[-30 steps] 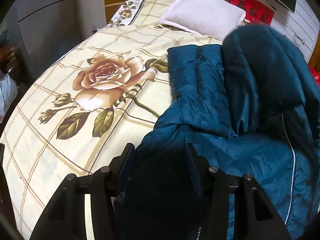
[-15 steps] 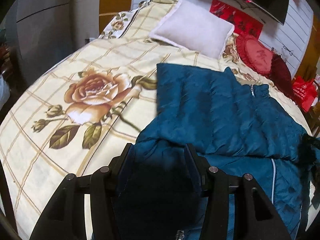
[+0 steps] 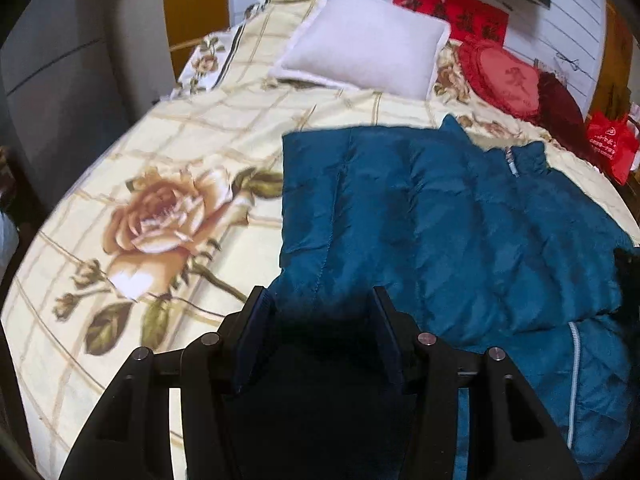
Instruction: Fold large clothes
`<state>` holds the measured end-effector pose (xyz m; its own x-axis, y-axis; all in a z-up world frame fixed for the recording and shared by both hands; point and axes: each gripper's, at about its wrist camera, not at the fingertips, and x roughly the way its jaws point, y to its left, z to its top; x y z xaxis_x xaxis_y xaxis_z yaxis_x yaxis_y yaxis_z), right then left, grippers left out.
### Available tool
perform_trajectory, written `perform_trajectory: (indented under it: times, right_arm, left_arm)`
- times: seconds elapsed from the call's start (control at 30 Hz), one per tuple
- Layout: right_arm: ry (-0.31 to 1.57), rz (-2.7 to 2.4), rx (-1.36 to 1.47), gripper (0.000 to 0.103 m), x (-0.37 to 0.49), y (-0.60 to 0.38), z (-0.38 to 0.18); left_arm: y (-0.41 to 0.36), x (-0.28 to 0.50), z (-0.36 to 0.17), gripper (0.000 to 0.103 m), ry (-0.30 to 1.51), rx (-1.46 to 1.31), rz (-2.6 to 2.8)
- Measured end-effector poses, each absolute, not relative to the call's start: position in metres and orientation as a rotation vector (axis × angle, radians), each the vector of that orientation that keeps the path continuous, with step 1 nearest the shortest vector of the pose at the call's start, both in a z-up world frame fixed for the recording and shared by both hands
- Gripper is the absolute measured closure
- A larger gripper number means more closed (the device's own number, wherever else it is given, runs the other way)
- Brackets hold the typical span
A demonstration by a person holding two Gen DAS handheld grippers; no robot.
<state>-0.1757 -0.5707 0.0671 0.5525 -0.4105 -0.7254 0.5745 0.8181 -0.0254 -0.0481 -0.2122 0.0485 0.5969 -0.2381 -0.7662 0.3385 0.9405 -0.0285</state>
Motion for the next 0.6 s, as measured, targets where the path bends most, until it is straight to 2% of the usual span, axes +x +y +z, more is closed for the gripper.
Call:
perform_trajectory:
  times: [0.13,0.47,0.6]
  right_arm:
    - [0.838,-0.576,0.225,0.049,-0.169,-0.583,0.045]
    - [0.791,-0.518,0.183,0.048,-0.21,-0.539,0.082]
    - [0.92,-0.559,0.17,0.047,-0.206,-0.549,0.051]
  left_arm:
    - [-0.212,-0.047,0.041,0.039,0.87,0.138,-0.334]
    - [-0.211,-0.049,0.039,0.039,0.862,0.145,-0.328]
    - [-0.211,-0.05,0.039,0.039,0.859,0.147,-0.326]
